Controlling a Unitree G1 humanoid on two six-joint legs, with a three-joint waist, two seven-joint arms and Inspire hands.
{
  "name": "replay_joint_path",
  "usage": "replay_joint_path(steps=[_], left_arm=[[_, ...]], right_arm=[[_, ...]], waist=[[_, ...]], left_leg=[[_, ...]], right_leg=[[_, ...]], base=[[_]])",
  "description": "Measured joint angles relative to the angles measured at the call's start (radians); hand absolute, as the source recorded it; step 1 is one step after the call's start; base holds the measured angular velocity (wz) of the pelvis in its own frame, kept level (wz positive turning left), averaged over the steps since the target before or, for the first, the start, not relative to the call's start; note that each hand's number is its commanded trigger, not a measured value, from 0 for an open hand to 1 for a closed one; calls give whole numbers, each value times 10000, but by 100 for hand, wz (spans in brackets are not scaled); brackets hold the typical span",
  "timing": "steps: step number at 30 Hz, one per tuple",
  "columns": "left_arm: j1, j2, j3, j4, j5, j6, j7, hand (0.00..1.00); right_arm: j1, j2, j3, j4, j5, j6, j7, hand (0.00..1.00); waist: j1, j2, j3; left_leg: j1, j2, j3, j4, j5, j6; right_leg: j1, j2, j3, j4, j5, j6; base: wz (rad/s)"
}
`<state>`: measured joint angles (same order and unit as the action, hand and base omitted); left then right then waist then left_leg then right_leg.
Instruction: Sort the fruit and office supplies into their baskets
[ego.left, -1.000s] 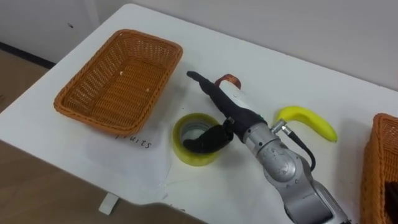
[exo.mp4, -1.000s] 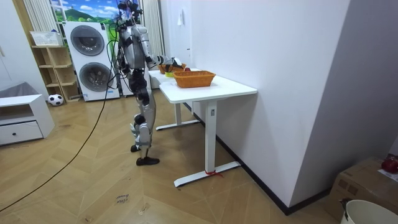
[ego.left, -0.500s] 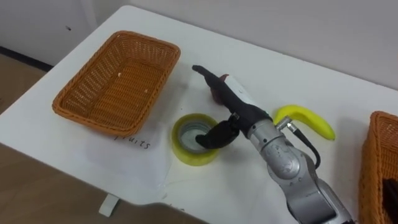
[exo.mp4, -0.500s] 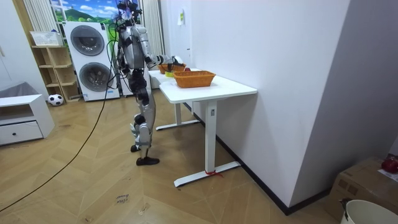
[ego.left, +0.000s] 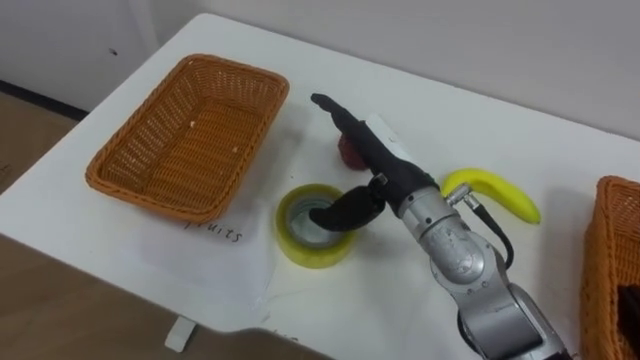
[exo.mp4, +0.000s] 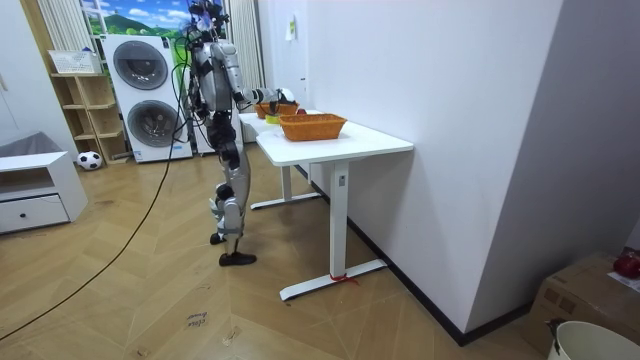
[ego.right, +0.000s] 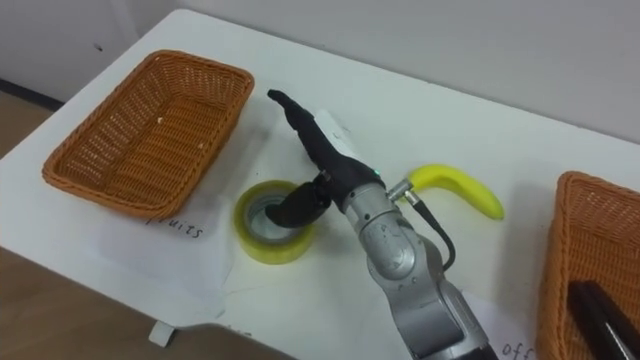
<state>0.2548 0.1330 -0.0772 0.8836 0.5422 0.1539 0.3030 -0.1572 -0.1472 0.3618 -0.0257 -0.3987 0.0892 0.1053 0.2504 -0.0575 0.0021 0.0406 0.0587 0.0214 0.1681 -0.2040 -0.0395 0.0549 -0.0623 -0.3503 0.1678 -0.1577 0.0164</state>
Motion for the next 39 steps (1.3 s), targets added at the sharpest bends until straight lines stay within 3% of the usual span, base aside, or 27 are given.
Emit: replay_joint_path(steps=[6,11,14,39], left_arm=[[76,3,-1,15,-2,-2,-25,0],[39,56,2,44,10,-15,-213,0],[-34,69,-3,209,9,-20,-322,0],[-343,117,349,148,209,2,-991,0]], right_arm=[[0,3,59,32,-22,0,-24,0],[0,13,114,243,-194,-1,-41,0],[1,13,126,535,-544,1,-36,0],[-38,-25,510,904,-1259,159,-148,0]], waist=[[5,-56,25],[38,-186,143],[43,-269,128],[50,-236,102]], left_leg=[[69,-2,-3,3,2,4],[48,-3,-6,1,2,4],[-37,-3,-4,-20,0,4],[-123,-13,15,25,4,9]], right_leg=[[86,-16,-33,-1,0,0],[83,-22,-78,-2,-2,3],[-10,-20,-91,14,4,11],[-39,-44,-249,-2,7,18]], base=[[0],[0],[0],[1]])
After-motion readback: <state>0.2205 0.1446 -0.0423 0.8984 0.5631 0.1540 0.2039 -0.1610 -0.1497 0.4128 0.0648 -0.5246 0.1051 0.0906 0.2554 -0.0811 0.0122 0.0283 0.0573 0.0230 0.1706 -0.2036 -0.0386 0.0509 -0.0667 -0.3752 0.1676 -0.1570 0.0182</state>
